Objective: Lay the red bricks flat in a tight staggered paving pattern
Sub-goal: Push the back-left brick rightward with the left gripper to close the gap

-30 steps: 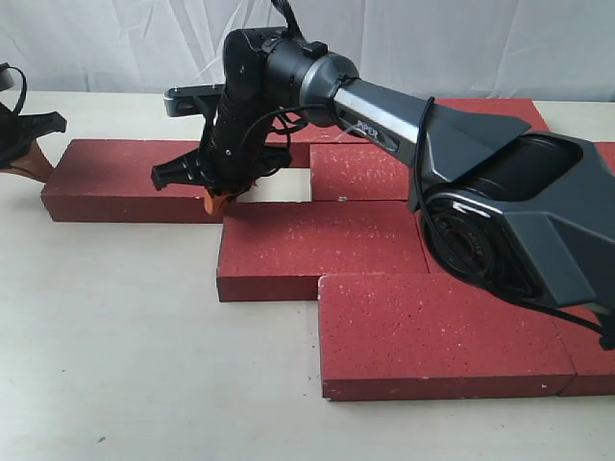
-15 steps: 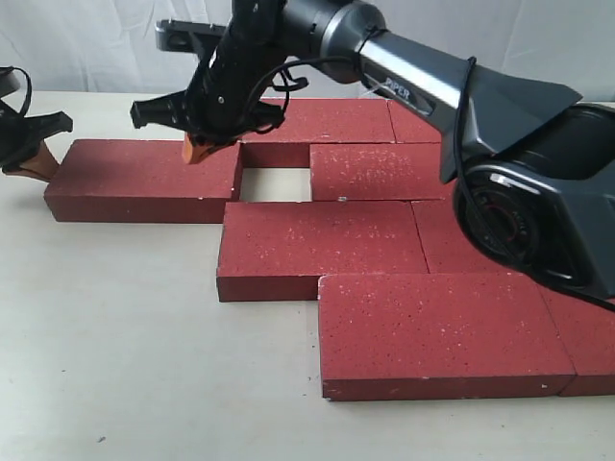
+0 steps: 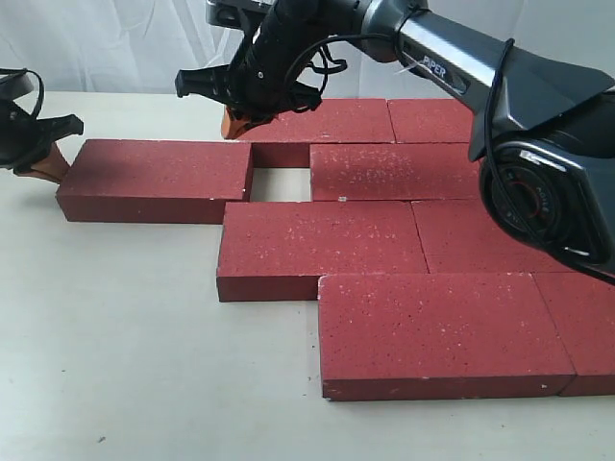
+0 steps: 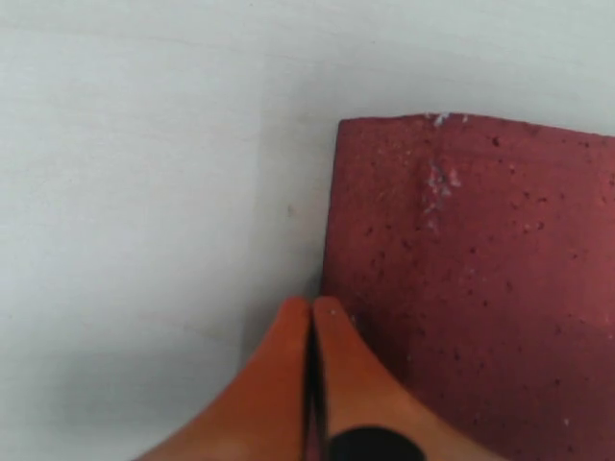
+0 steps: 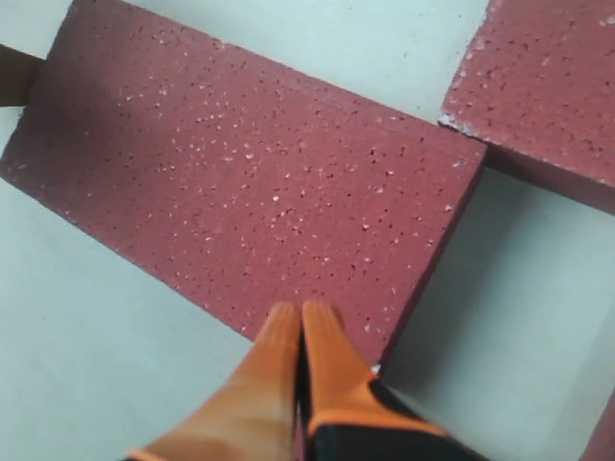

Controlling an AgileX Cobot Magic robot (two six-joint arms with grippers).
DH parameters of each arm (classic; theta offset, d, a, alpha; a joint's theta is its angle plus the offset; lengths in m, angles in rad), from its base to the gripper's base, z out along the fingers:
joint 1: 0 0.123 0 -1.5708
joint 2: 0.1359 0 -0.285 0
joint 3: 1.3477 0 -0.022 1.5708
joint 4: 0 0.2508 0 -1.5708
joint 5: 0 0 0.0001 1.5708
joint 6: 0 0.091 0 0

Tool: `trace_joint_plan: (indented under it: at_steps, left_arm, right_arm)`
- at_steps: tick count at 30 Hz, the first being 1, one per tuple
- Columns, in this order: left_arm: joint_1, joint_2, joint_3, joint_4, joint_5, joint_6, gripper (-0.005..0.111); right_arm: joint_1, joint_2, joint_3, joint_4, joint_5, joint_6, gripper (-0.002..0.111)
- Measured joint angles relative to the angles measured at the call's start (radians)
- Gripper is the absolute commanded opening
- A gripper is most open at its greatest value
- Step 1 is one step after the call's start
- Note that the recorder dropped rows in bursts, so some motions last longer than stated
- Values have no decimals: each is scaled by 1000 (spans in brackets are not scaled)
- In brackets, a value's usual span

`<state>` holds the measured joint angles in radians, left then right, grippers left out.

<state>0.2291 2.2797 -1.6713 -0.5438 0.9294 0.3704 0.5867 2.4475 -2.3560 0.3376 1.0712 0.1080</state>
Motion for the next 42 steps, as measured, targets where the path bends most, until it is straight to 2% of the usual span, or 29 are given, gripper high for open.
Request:
trace_joint_plan:
  at_steps: [12, 42]
  left_arm:
    - [24, 0, 0, 26, 3, -7, 0]
    - [-107, 0, 0, 2, 20, -15, 0]
  right_arm:
    - [-15, 0, 0, -15, 41, 2, -1]
    - [-15, 0, 0, -26, 43, 2, -1]
